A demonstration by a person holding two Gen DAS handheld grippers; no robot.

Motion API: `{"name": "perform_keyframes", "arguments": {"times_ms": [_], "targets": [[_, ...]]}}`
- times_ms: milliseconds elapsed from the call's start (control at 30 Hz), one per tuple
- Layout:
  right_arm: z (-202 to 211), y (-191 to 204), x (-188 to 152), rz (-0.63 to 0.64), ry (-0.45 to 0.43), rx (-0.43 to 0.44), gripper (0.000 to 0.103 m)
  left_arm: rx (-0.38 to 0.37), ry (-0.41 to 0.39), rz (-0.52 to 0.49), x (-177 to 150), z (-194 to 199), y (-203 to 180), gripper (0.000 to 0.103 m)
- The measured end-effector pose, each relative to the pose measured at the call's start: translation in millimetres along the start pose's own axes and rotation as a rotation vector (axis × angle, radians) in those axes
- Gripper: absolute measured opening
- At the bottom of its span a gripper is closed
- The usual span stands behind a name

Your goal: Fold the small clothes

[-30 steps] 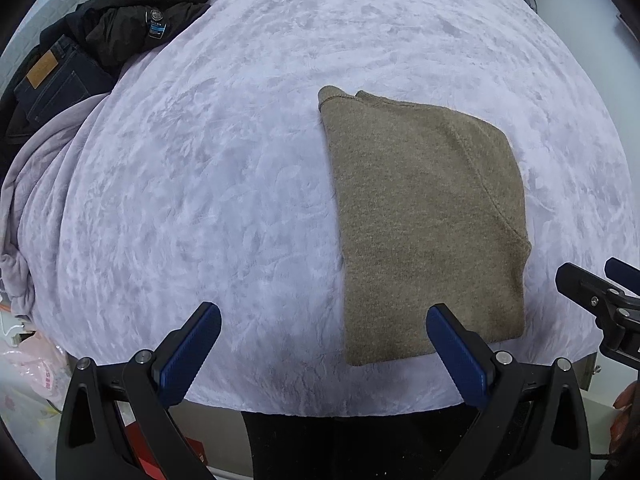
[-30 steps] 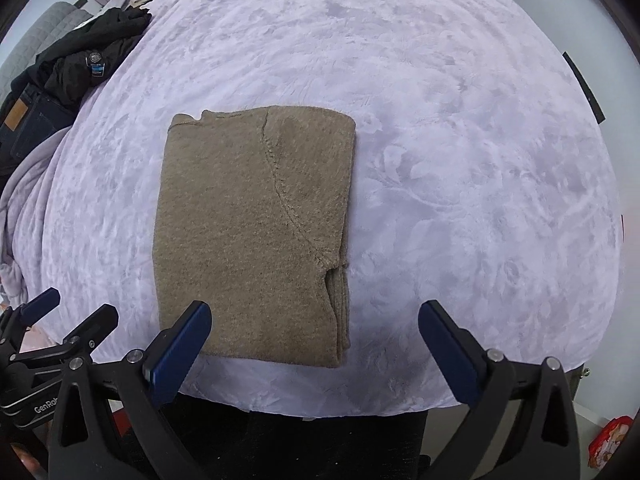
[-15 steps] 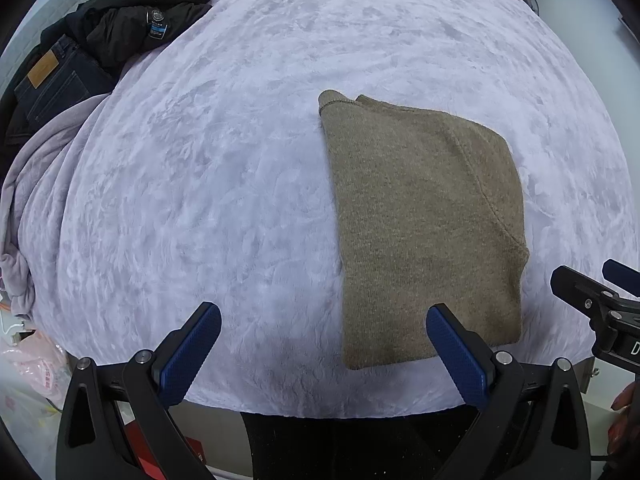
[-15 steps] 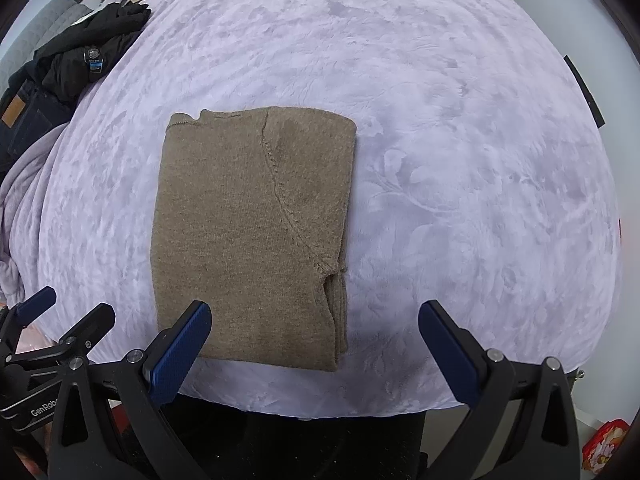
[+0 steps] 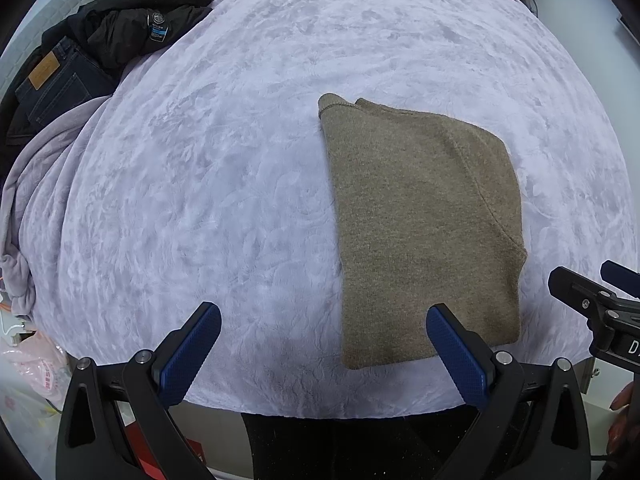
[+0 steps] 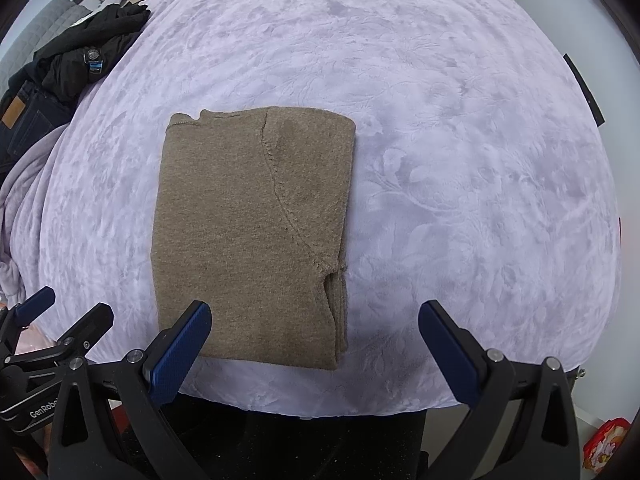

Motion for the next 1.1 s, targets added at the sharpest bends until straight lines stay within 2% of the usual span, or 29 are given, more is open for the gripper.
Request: {"name": "perform_keyframes", "arguments": {"times_ms": [1100], "targets": [[4.1,4.3,-2.3,0.012,-0.004,-0.005,0.103,0.005,-0.005,-0.002,-2.5,4.1,1.6,0.103]]}}
Point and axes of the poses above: each gripper's, at about its wrist camera, not at the fingertips, and z roughly against the way its jaws point, y to its left, x to its top, the point moved 3 cm from there along -z, roughly the way its jaws point, and after that the axes turned 3 degrees about -z, right-handed, at the moved point
